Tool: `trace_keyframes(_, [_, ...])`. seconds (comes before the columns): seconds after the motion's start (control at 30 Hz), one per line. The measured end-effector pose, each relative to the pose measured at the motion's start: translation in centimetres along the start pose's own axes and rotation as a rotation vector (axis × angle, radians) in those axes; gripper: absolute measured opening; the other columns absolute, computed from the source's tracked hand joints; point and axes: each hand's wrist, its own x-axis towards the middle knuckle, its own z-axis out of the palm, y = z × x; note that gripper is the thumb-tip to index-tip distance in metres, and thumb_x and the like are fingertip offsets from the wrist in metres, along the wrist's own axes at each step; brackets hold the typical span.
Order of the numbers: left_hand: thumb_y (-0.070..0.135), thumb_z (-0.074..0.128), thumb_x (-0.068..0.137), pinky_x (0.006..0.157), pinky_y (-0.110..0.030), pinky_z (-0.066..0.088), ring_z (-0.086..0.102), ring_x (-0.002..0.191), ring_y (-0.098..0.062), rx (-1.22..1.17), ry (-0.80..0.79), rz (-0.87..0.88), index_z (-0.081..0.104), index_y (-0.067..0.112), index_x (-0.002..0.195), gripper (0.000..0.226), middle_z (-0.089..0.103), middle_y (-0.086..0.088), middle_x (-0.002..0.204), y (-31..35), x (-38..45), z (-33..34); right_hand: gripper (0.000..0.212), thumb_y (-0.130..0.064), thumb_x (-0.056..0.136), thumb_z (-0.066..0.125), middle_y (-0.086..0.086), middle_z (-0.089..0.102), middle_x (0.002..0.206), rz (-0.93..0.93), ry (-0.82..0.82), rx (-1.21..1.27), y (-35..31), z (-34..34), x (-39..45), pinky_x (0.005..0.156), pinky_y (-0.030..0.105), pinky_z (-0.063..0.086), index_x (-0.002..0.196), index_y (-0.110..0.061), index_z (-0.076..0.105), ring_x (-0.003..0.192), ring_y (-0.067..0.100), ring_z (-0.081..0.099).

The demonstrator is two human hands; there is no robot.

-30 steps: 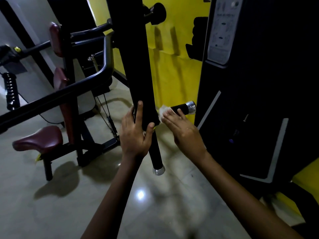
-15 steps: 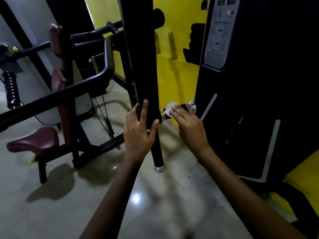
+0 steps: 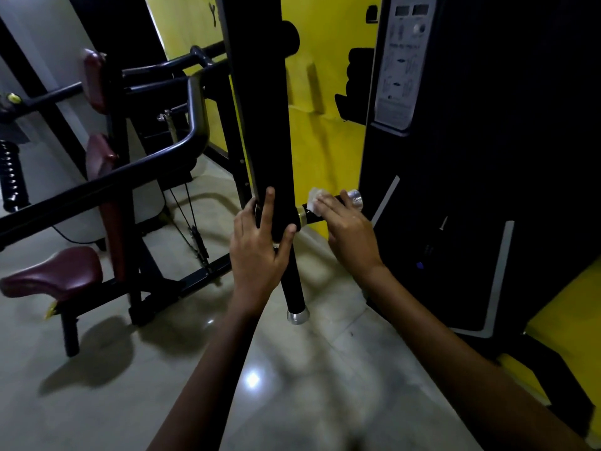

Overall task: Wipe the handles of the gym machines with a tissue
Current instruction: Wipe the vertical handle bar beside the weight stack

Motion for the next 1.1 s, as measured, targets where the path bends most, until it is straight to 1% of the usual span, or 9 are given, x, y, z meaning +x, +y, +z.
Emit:
trace_keyframes(0.17, [0.058, 0.023, 0.095, 0.086, -0.042, 0.045, 0.051, 0.109, -0.036, 0.019, -0.017, 0.007, 0.010, 0.027, 0.148, 0.062, 0.051, -0.023, 0.122, -0.2, 0.0, -0.2, 0.047, 0.004, 0.073, 0.036, 0.016, 0.067, 0.113, -0.105, 0.021, -0.020, 1.1, -1.6, -1.2, 0.097, 0.036, 0.044, 0.107, 0.002, 0.068, 0.104, 0.032, 0.064])
trace_keyframes(0.27, [0.058, 0.023, 0.095, 0.087, -0.044, 0.045, 0.051, 0.111, -0.037, 0.012, -0.019, 0.014, 0.010, 0.028, 0.147, 0.061, 0.051, -0.023, 0.123, -0.1, 0.1, -0.2, 0.046, 0.012, 0.066, 0.044, 0.016, 0.069, 0.107, 0.032, 0.021, -0.023, 1.5, -1.3, 0.4, 0.083, 0.042, 0.053, 0.103, 0.001, 0.068, 0.096, 0.038, 0.066])
trace_keyframes(0.37, [0.058, 0.025, 0.095, 0.088, -0.044, 0.045, 0.051, 0.113, -0.037, 0.004, -0.012, 0.017, 0.009, 0.031, 0.147, 0.061, 0.051, -0.023, 0.124, -0.1, 0.0, -0.1, 0.046, 0.011, 0.068, 0.045, 0.015, 0.067, 0.111, 0.075, -0.028, 0.036, 0.3, -0.4, 0.7, 0.083, 0.052, 0.053, 0.107, -0.001, 0.066, 0.103, 0.042, 0.062])
trace_keyframes(0.5, [0.059, 0.024, 0.095, 0.089, -0.044, 0.045, 0.050, 0.114, -0.037, 0.020, -0.013, 0.019, 0.006, 0.033, 0.147, 0.061, 0.051, -0.023, 0.125, -0.5, -0.1, -0.1, 0.048, 0.013, 0.063, 0.054, 0.014, 0.068, 0.112, -0.058, -0.003, 0.009, 1.2, -1.2, -1.1, 0.090, 0.033, 0.049, 0.106, -0.001, 0.069, 0.103, 0.033, 0.064])
trace_keyframes(0.57, [0.059, 0.024, 0.095, 0.088, -0.045, 0.045, 0.050, 0.115, -0.038, 0.029, -0.019, 0.029, 0.008, 0.030, 0.148, 0.062, 0.050, -0.024, 0.126, -0.5, -0.1, -0.2, 0.049, 0.014, 0.060, 0.054, 0.015, 0.069, 0.109, -0.053, 0.033, -0.021, 1.9, -1.9, -0.8, 0.092, 0.031, 0.046, 0.105, 0.001, 0.069, 0.099, 0.035, 0.066])
trace_keyframes(0.7, [0.061, 0.023, 0.094, 0.089, -0.045, 0.044, 0.050, 0.116, -0.038, 0.033, -0.024, 0.032, 0.003, 0.034, 0.147, 0.062, 0.049, -0.024, 0.129, -0.4, 0.0, 0.0, 0.046, 0.014, 0.062, 0.053, 0.015, 0.071, 0.099, 0.069, 0.037, -0.069, 1.3, -1.7, 1.2, 0.072, 0.044, 0.056, 0.103, 0.000, 0.069, 0.088, 0.039, 0.067])
trace_keyframes(0.83, [0.060, 0.023, 0.094, 0.088, -0.046, 0.045, 0.051, 0.115, -0.039, 0.047, -0.020, 0.032, 0.003, 0.034, 0.147, 0.061, 0.050, -0.025, 0.127, -0.7, 0.0, 0.1, 0.052, 0.002, 0.074, 0.032, 0.012, 0.066, 0.116, -0.069, -0.031, -0.061, 0.6, -1.3, 0.1, 0.088, 0.035, 0.051, 0.113, -0.003, 0.066, 0.104, 0.032, 0.064])
trace_keyframes(1.0, [0.060, 0.022, 0.095, 0.085, -0.044, 0.046, 0.051, 0.114, -0.038, 0.054, -0.025, 0.045, 0.005, 0.030, 0.147, 0.062, 0.050, -0.025, 0.127, -0.6, 0.0, -0.1, 0.049, 0.001, 0.070, 0.032, 0.017, 0.069, 0.105, -0.061, -0.022, -0.195, 2.7, -2.2, 0.3, 0.090, 0.045, 0.048, 0.103, 0.001, 0.069, 0.096, 0.035, 0.067])
trace_keyframes(1.1, [0.060, 0.023, 0.094, 0.086, -0.043, 0.045, 0.050, 0.114, -0.038, 0.049, -0.024, 0.039, 0.006, 0.031, 0.147, 0.062, 0.050, -0.024, 0.128, -0.5, 0.0, 0.1, 0.044, 0.003, 0.072, 0.033, 0.015, 0.070, 0.098, -0.025, -0.019, -0.207, 2.4, -1.9, 1.6, 0.089, 0.044, 0.050, 0.096, -0.001, 0.069, 0.092, 0.034, 0.068])
